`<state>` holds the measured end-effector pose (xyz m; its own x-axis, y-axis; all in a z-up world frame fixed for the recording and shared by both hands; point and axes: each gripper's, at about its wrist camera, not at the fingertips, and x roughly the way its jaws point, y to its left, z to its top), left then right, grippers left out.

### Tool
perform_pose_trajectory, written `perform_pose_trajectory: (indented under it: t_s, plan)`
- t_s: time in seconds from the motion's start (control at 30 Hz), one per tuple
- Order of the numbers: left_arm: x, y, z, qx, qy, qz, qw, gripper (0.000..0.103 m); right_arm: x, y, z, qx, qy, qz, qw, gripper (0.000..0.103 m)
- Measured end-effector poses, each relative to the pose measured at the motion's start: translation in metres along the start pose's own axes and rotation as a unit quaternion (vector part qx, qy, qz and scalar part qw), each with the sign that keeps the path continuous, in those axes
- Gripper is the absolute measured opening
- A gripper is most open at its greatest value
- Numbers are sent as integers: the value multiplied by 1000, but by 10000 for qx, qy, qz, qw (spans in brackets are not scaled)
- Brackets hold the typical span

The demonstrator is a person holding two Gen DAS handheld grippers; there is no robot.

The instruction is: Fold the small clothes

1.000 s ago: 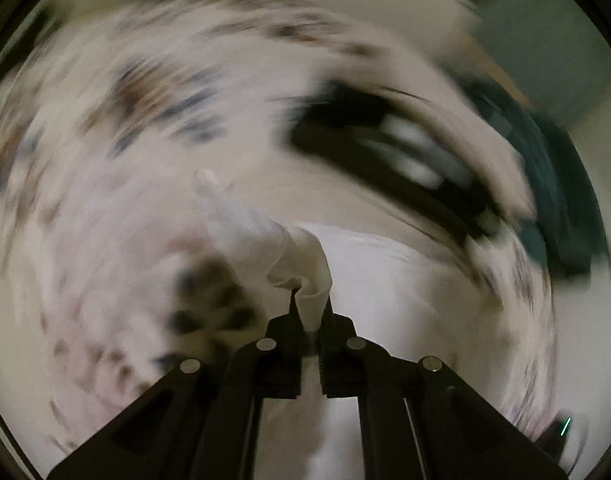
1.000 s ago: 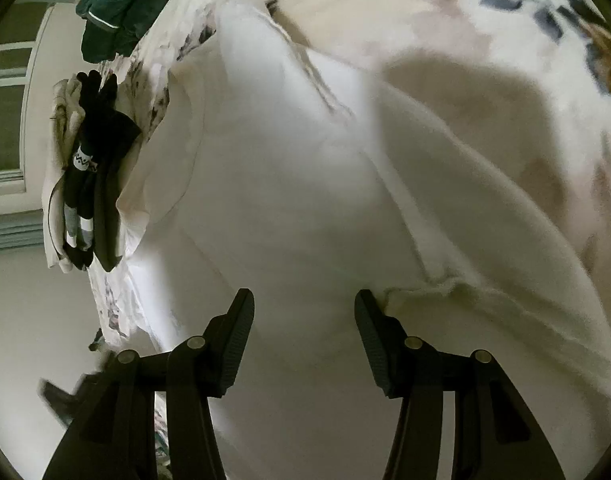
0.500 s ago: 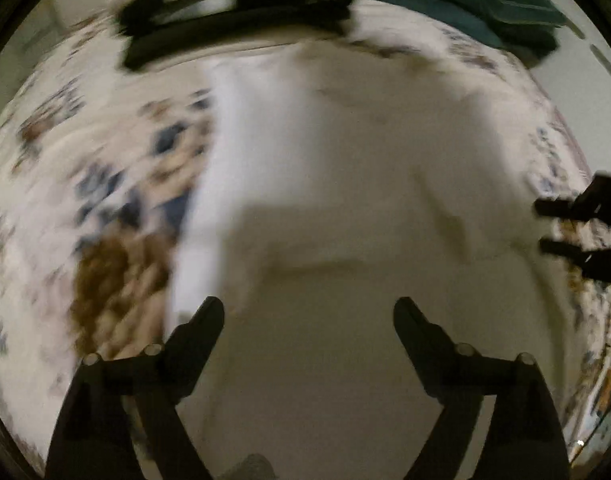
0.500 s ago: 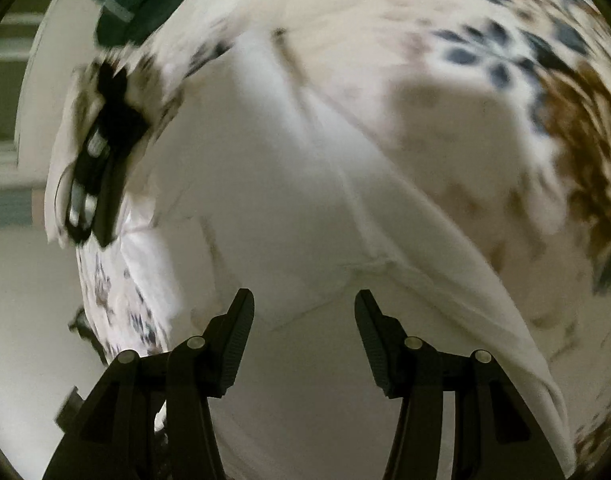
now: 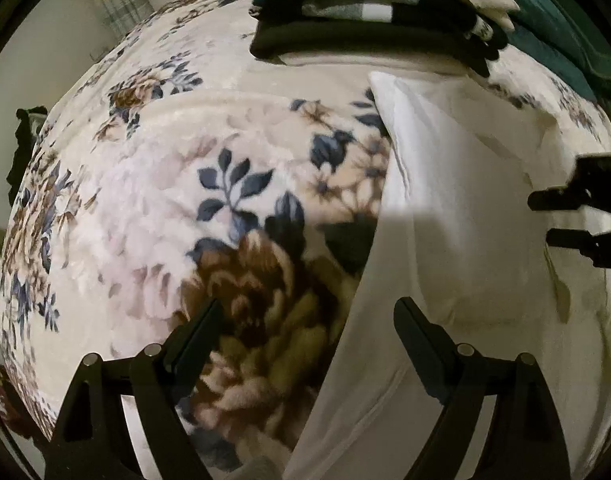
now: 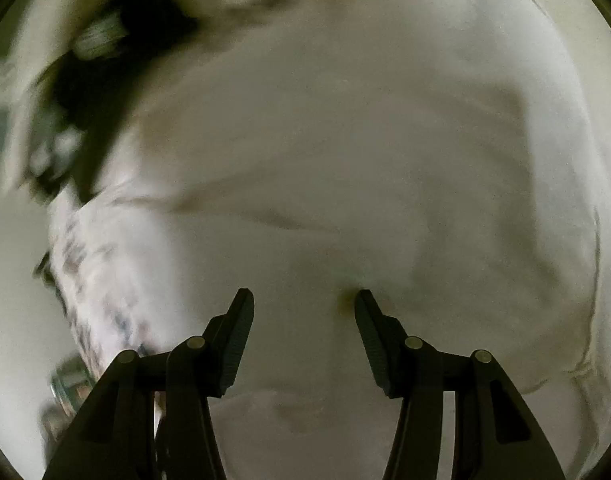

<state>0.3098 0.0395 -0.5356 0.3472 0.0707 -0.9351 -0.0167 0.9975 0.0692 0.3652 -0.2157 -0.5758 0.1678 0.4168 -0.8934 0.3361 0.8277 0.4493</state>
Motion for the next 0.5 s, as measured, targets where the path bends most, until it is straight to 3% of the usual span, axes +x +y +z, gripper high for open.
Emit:
perform_pose_trajectory:
  t_s: [0.1,0.2,0.27,0.37,0.5]
  plan:
    - [7,6,6,-86,-7,109,9999,87,13,26,-35,-918,393,-536,9936,55]
    - [15,11,4,-228,218,7,9995,87,34,24,-76,-1301,1034,-976,9813,55]
    - [15,13,5,-246,231,-8,9994,87,34,19,-100,-1472,1224,-1097,9754,55]
    - [16,9,14,-167,119,-50,9998,87,21,5,-120,-1302,1346,-1007,9771,55]
    - [23,-6,32,-154,48,-207,9997,87,-13,-30,-125,-326,1019,-664,9920,55]
